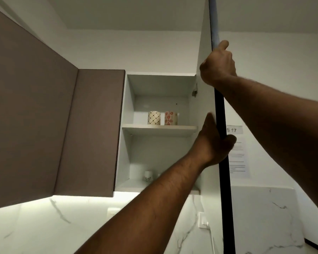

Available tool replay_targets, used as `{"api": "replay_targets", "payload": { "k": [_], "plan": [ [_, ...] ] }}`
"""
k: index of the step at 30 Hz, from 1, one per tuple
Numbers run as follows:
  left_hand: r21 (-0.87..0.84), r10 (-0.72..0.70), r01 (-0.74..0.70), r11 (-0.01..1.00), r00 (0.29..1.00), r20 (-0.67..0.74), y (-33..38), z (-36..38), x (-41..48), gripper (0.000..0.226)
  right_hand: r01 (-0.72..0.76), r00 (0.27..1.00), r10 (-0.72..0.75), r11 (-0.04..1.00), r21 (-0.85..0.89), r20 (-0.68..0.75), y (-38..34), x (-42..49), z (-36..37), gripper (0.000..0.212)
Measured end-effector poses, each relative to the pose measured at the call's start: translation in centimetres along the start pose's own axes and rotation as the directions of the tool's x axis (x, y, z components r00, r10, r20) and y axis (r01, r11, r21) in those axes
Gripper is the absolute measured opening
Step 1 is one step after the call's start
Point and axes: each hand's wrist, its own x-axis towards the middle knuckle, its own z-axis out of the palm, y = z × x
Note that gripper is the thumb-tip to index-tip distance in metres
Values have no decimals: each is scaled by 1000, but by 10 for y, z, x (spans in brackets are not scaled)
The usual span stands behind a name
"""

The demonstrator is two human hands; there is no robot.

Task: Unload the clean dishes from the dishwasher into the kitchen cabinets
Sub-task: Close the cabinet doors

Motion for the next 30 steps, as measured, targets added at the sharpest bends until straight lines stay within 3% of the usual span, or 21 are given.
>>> {"api": "replay_targets", "payload": {
  "k": [6,10,15,18,20,23,25,30],
  "plan": [
    [14,-13,13,1000,1000,25,-50,-65,-16,64,31,994,-41,995,92,101,-42,-24,51,46],
    [-13,-64,64,998,998,-21,-81,-95,-23,60,37,988,-53,993,110,146,-65,-33,92,50],
    [112,19,-3,994,990,-143,-118,-127,-37,52,52,974,-84,986,157,210,-82,-45,144,67],
    [148,-39,79,986,966,-254,-150,-143,-38,51,132,949,-186,968,215,255,-78,-49,179,66],
    [140,-67,113,984,952,-299,-175,-155,-38,45,226,924,-293,938,264,247,-71,-52,199,54],
    [220,-113,201,955,928,-356,-214,-166,-30,57,327,878,-415,884,335,237,-50,-55,228,39],
    [219,-156,253,943,912,-380,-231,-175,-29,64,372,849,-460,870,323,259,-39,-64,240,48],
    [346,-74,283,895,858,-509,-275,-175,-17,55,445,818,-513,851,279,262,1,-79,291,59]
  ]
}}
